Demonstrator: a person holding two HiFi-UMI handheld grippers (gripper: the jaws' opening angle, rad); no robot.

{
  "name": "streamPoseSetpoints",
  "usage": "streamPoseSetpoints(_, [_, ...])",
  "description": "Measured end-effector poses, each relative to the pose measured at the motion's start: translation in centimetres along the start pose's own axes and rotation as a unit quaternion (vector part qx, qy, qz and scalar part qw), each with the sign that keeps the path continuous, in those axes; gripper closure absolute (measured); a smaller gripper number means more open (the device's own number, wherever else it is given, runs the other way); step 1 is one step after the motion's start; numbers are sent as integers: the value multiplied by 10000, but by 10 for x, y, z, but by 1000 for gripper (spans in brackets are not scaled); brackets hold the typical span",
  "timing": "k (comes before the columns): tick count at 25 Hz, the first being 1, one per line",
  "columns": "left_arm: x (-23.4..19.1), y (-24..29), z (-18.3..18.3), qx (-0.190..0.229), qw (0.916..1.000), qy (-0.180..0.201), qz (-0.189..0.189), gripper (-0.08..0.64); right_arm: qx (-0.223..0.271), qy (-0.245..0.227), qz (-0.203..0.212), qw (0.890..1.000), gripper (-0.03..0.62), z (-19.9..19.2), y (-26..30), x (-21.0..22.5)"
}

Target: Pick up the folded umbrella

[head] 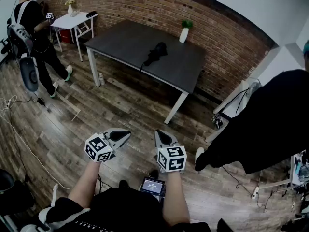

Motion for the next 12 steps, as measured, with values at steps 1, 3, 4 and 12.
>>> streamPoseSetpoints(1, [-1, 0, 0, -1, 10000, 9, 3, 557, 4, -10, 6, 10000, 583, 0, 0, -1])
streamPoseSetpoints(3, [-1, 0, -1, 9, 10000, 16, 10, 557, 7, -38, 25, 10000, 583, 0, 1, -3])
streamPoseSetpoints(4, [-1, -1, -2, 23, 10000, 8, 12, 557, 3, -57, 40, 10000, 583, -1, 1, -4])
streamPoseSetpoints(12, [4, 2, 2, 171, 9997, -97, -124, 557, 55, -17, 101, 9999, 583, -2, -2, -3])
Point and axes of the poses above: the fingertips, and each gripper's own axes: y forward along the fingers, x to its right, z out of its top, the point moved 10 cm from there along -y, backward along the fingers, and after that the axes turned 11 degrees about z, right-handed, at the moved point
